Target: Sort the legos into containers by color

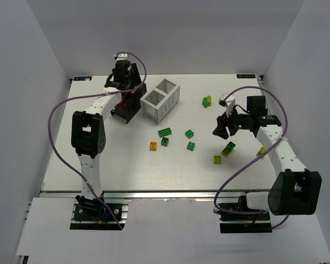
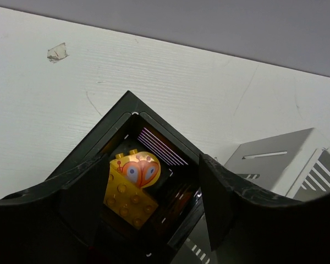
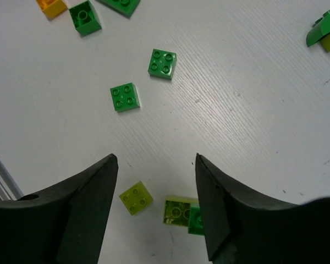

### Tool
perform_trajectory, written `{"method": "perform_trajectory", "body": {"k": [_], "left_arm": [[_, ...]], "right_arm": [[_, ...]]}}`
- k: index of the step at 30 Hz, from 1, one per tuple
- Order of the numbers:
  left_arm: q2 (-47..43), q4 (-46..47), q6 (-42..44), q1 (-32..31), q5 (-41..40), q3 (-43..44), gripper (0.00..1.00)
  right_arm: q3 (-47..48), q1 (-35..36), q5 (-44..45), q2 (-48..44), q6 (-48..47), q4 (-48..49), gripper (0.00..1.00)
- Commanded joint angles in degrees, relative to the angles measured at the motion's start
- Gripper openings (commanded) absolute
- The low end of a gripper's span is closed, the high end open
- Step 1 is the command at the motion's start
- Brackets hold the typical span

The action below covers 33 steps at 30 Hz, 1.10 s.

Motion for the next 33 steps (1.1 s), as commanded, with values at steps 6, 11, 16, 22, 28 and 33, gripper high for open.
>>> {"method": "perform_trajectory", "body": {"k": [6, 11, 16, 22, 28, 33], "left_arm": [[-14.6, -2.2, -2.4, 0.3, 7.4, -4.8, 0.8], [-21.5, -3.2, -4.1, 0.3, 11.0, -12.8, 0.89], [-30.6, -3.1, -4.9, 0.4, 14.4, -23.6, 0.9], [-38.9, -3.9, -5.8, 0.3, 16.4, -31.1, 0.91], [-45.7, -4.5, -8.6, 0.3, 18.6, -38.0, 0.94], [-51.2, -6.1, -9.6, 0.3, 18.2, -43.0, 0.94]], "right_arm": [[7.9, -0.3, 4.6, -1.1, -21.0, -10.2, 0.71], [9.5, -0.3, 7.8, 0.7, -26.8, -15.1, 0.72], [11.9, -0.3, 17.2, 3.8, -45.6, -25.4, 0.75], [13.0, -1.7, 31.2, 4.5, -66.0, -30.8, 0.78], [10.0, -6.5, 52.9, 10.0, -77.9, -36.5, 0.89], [6.8, -13.3, 61.1, 11.9, -86.4, -32.4, 0.89]]}}
